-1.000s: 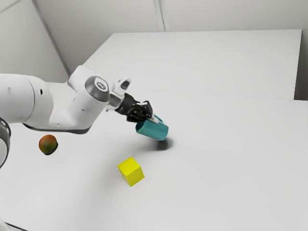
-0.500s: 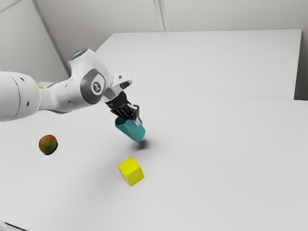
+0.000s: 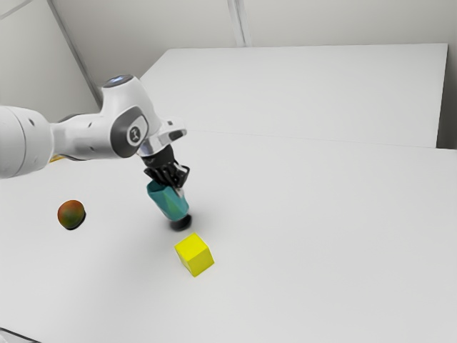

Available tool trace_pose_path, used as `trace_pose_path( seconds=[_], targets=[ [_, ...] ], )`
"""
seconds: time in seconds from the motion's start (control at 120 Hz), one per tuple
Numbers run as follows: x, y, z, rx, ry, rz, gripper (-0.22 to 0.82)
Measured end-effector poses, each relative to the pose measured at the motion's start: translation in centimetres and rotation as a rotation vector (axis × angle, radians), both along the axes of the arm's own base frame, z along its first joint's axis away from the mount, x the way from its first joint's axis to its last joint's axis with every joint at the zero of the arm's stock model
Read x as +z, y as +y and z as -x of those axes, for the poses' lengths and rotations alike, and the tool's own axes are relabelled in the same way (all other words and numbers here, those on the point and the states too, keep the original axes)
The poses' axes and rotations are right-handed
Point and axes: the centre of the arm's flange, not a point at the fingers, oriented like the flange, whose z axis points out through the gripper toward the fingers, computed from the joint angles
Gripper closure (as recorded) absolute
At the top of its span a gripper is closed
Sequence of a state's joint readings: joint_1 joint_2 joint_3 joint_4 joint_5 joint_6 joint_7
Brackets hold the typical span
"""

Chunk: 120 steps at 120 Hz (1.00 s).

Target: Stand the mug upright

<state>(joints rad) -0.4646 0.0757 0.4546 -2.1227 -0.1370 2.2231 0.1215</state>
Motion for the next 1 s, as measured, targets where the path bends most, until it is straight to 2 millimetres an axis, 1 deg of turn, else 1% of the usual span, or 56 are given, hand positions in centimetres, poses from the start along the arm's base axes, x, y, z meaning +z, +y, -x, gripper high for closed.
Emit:
trace_pose_path(
  seconds=[0.217, 0.5, 0.667, 0.9, 1.0],
  targets=[
    [-0.3, 0.5, 0.5, 0.015, 0.041, -0.042, 0.78],
    [-1.3, 0.4, 1.2, 0.010, 0.120, -0.114, 0.78],
    [-2.8, 0.7, 2.0, 0.032, 0.120, -0.119, 0.78],
    [-3.4, 0.7, 2.2, 0.061, 0.099, -0.116, 0.78],
    [-3.9, 0.7, 2.5, 0.069, 0.101, -0.119, 0.78]
  ],
)
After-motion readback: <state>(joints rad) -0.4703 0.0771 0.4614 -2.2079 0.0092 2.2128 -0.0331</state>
